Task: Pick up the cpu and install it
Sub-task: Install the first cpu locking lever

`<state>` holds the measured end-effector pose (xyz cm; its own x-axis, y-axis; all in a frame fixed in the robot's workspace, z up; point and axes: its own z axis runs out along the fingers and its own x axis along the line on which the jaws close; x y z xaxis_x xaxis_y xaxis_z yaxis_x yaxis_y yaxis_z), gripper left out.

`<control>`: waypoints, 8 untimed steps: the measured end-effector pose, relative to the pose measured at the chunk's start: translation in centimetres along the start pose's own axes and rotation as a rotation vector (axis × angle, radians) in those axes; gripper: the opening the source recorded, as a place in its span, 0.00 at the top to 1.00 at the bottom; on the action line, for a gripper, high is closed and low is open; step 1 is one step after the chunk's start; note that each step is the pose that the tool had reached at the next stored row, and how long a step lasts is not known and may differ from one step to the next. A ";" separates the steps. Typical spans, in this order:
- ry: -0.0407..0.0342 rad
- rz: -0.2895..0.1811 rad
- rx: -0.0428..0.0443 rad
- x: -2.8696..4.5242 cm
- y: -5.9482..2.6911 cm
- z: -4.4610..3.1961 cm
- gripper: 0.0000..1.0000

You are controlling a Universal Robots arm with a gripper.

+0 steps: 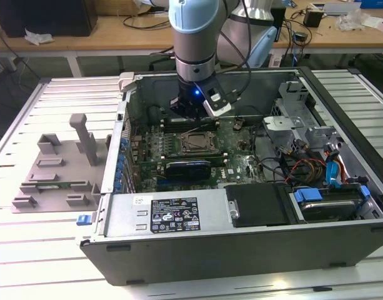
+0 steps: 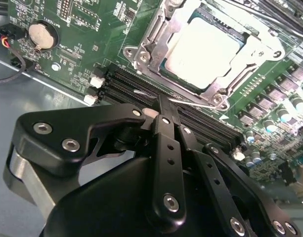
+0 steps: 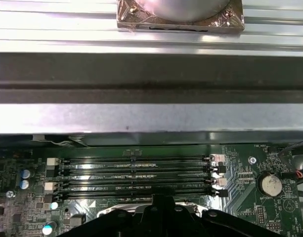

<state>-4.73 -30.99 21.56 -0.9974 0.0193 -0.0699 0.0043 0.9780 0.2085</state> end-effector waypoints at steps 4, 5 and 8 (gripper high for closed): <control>-0.0069 -0.001 0.0009 0.01 -0.02 0.12 0.89; -0.0069 -0.001 0.0008 0.01 -0.02 0.13 0.89; -0.0088 0.004 0.0010 0.10 -0.02 0.15 0.89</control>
<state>-4.82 -30.98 21.41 -0.9967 0.0246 -0.0777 0.0080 0.9781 0.2078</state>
